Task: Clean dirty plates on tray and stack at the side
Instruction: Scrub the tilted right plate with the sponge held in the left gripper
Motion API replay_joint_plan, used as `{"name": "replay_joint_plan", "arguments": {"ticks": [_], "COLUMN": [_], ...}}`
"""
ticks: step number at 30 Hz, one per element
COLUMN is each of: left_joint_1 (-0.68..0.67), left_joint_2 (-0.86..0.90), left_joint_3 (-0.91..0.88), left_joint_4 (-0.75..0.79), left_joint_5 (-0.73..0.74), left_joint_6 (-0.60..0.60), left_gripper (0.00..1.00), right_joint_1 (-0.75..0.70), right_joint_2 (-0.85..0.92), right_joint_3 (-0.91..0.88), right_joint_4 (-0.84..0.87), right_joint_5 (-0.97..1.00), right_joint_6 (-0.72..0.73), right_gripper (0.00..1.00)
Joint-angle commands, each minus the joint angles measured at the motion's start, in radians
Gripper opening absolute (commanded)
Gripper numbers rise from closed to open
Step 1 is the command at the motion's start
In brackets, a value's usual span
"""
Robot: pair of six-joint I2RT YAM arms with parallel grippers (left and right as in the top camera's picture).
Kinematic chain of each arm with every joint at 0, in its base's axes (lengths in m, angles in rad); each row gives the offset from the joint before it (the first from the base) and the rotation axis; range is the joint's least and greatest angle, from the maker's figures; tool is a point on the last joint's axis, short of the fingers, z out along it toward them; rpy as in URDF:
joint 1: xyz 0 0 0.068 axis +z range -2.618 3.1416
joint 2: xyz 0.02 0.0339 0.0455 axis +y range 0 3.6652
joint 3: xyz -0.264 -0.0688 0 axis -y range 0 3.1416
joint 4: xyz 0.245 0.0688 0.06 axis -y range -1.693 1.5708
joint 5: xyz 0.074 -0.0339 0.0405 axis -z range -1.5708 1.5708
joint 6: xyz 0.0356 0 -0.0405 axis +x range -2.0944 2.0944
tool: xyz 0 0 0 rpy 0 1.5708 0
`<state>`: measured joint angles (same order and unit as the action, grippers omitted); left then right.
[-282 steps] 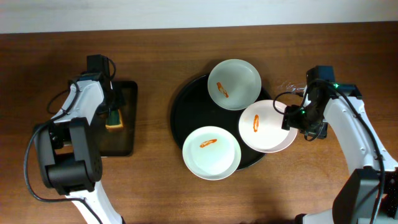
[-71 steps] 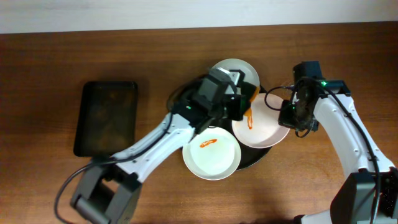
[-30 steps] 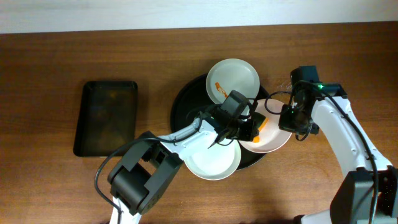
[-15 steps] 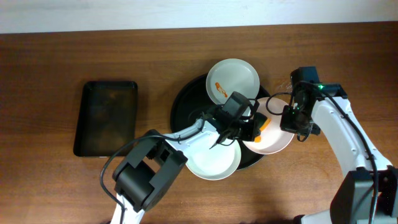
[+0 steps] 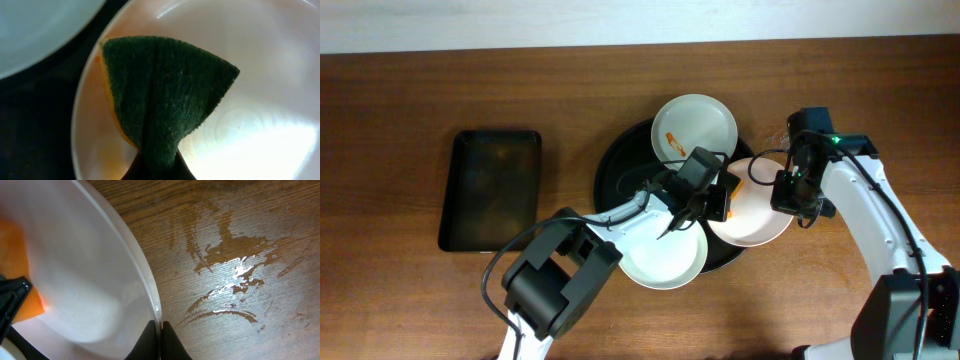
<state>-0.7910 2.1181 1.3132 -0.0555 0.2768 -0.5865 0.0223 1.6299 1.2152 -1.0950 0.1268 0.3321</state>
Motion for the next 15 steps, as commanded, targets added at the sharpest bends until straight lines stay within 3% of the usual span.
{"name": "replay_joint_plan", "arguments": {"ticks": [1,15], "left_joint_1": [-0.01,0.043], "left_joint_2": [0.031,0.031], "left_joint_3": [0.008,0.027], "left_joint_4": [0.002,0.017], "left_joint_5": [-0.05,-0.064], "left_joint_6": [0.035,0.042], "left_gripper": [0.0,0.0], "right_joint_1": [0.006,0.006], "right_joint_2": [-0.015,-0.015], "right_joint_3": [-0.002,-0.002], "right_joint_4": [-0.002,-0.002], "right_joint_5": [-0.02,-0.016], "right_joint_6": [-0.002,-0.002], "right_gripper": [0.04,0.04]}}
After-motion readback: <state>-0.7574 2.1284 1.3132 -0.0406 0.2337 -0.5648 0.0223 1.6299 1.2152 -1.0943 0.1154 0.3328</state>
